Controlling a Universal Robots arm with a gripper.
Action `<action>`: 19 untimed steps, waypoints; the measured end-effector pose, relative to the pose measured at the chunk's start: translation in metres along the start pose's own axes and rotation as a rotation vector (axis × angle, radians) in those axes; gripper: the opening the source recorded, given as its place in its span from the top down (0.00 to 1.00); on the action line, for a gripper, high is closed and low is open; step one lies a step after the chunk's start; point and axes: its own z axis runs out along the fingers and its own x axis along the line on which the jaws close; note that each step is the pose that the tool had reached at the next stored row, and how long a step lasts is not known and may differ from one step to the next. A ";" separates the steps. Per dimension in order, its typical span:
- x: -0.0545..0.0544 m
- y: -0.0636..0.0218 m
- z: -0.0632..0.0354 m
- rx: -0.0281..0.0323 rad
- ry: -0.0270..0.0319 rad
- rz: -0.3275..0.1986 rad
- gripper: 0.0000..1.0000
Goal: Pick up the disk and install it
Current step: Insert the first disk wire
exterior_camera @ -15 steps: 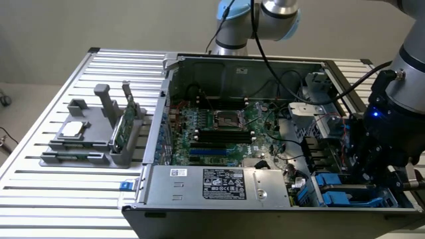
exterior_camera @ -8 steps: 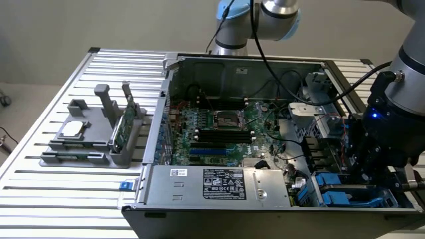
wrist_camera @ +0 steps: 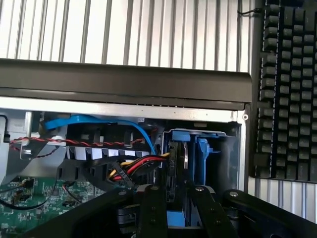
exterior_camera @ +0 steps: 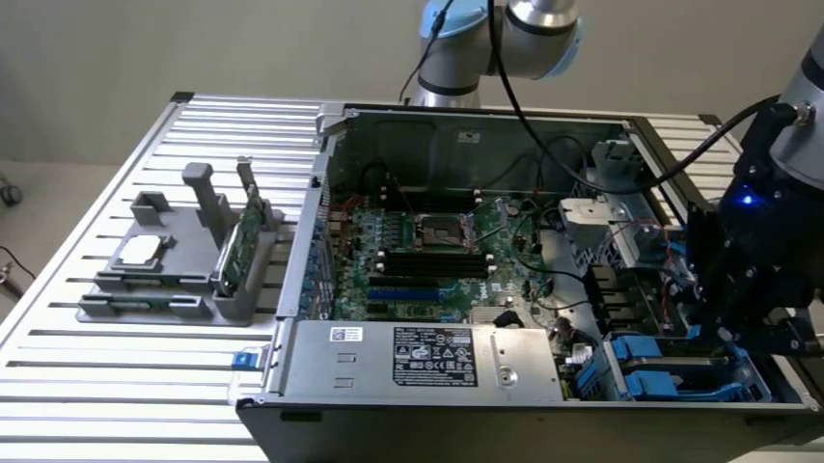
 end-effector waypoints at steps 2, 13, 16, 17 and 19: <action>0.000 0.0016 -0.0089 0.0000 -0.0001 0.000 0.74; 0.006 0.0022 -0.0454 0.0000 -0.0001 0.000 0.74; 0.011 -0.0042 -0.0467 0.0000 0.0000 -0.001 0.74; 0.013 -0.0065 -0.0470 -0.0001 0.0000 -0.001 0.74; 0.018 -0.0098 -0.0464 -0.0019 0.0006 -0.001 0.74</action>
